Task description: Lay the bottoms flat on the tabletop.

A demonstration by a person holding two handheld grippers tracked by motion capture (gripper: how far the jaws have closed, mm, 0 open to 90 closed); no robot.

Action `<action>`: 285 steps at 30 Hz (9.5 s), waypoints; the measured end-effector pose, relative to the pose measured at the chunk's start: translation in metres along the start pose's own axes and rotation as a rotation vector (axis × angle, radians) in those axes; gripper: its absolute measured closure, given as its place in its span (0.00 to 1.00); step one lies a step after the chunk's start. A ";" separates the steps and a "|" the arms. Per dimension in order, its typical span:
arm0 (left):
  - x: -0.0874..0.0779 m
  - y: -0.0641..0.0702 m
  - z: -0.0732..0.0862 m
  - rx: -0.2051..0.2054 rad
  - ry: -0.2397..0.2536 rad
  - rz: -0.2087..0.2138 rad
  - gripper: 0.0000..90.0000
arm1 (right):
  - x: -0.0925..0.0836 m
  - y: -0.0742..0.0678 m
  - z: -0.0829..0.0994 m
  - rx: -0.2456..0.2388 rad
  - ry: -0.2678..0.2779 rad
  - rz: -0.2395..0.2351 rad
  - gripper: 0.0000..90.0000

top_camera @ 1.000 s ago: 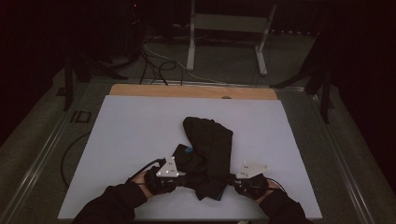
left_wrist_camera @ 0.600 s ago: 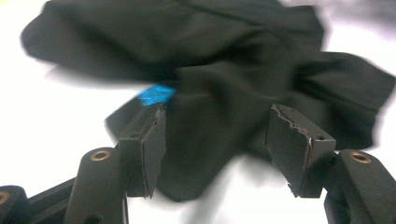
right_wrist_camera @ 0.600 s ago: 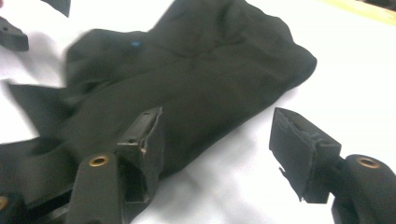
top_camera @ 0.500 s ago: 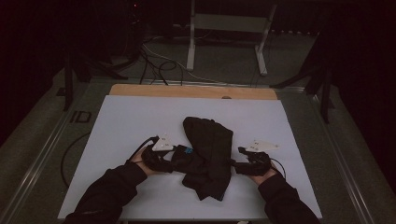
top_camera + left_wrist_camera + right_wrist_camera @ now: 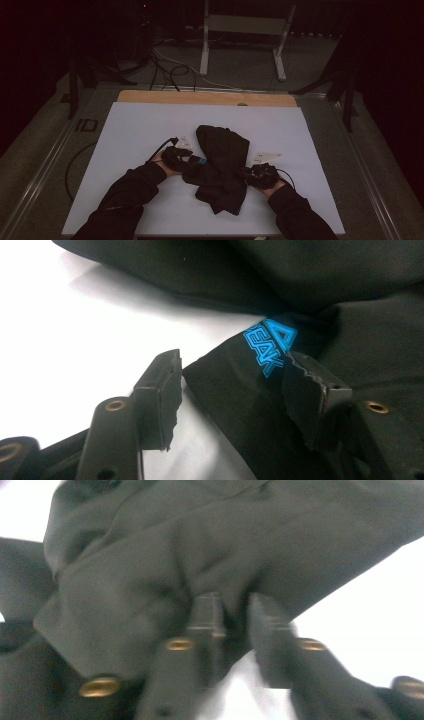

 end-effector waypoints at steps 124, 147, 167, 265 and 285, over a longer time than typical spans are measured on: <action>-0.103 0.069 0.048 -0.093 0.041 -0.074 0.93 | -0.045 -0.016 0.009 0.061 -0.144 0.038 0.98; -0.125 0.013 0.038 -0.336 0.080 -0.199 0.56 | -0.054 0.006 -0.018 0.124 0.015 0.117 0.53; -0.070 -0.030 0.056 -0.514 0.006 -0.264 0.55 | 0.022 0.033 -0.008 0.291 -0.072 0.169 0.54; -0.099 -0.007 -0.015 -0.176 0.252 -0.142 0.01 | -0.024 0.056 -0.069 0.089 0.189 0.127 0.16; -0.140 0.058 0.035 -0.087 0.291 0.009 0.04 | -0.046 0.016 -0.035 0.067 0.195 0.050 0.16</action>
Point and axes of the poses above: each handheld gripper's, and its own axes: x roughly forward along the jaws, z roughly out of its underside, y roughly to its right, the point moved 1 cm from there along x, roughly forward along the jaws, and after that the axes turned 6 degrees about y, right-handed, at the moved point
